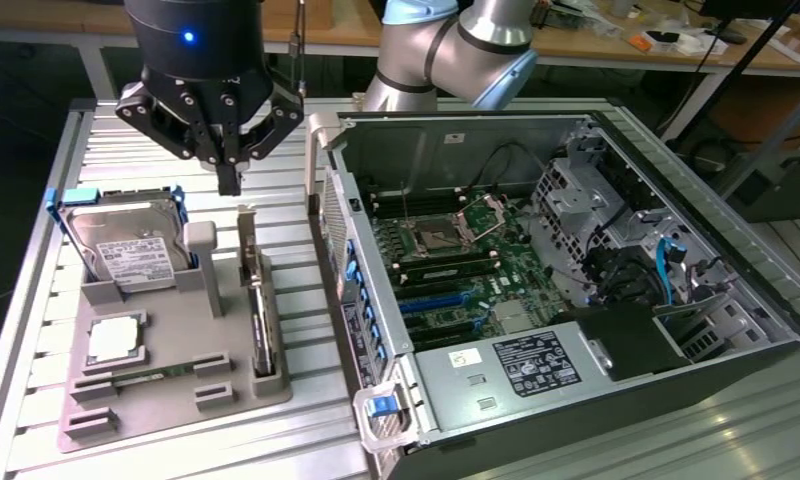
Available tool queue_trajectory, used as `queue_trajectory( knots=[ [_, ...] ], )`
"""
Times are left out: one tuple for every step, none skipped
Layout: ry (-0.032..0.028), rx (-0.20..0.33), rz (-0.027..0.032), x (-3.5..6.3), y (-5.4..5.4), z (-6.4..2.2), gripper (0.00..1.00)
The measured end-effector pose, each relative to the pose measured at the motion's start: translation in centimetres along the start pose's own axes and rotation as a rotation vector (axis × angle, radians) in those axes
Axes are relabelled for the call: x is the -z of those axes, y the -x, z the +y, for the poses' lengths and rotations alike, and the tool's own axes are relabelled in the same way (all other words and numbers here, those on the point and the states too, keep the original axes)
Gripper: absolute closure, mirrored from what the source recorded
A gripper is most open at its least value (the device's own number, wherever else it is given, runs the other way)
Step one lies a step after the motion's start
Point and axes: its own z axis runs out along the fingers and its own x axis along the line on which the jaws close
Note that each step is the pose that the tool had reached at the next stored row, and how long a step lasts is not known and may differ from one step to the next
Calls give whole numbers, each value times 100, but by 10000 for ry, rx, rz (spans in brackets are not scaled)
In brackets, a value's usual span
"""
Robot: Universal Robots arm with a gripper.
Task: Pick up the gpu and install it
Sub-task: 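Pick up the gpu and move the gpu toward the slot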
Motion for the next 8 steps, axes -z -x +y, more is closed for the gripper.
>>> queue_trajectory(
  knots=[
    [0, -1, 0, 0, 0, -2, 89],
    [1, -1, -1, 0, 1, -2, 89],
    [0, -1, -1, 0, 1, -2, 89],
    [0, 0, -1, 0, 1, -3, 89],
    [0, -1, 0, 0, 0, -3, 89],
    [0, 0, -1, 0, 1, -3, 89],
    [0, 0, -1, 0, 1, -3, 89],
    [1, 0, -1, -1, 0, -4, 89]
  ],
)
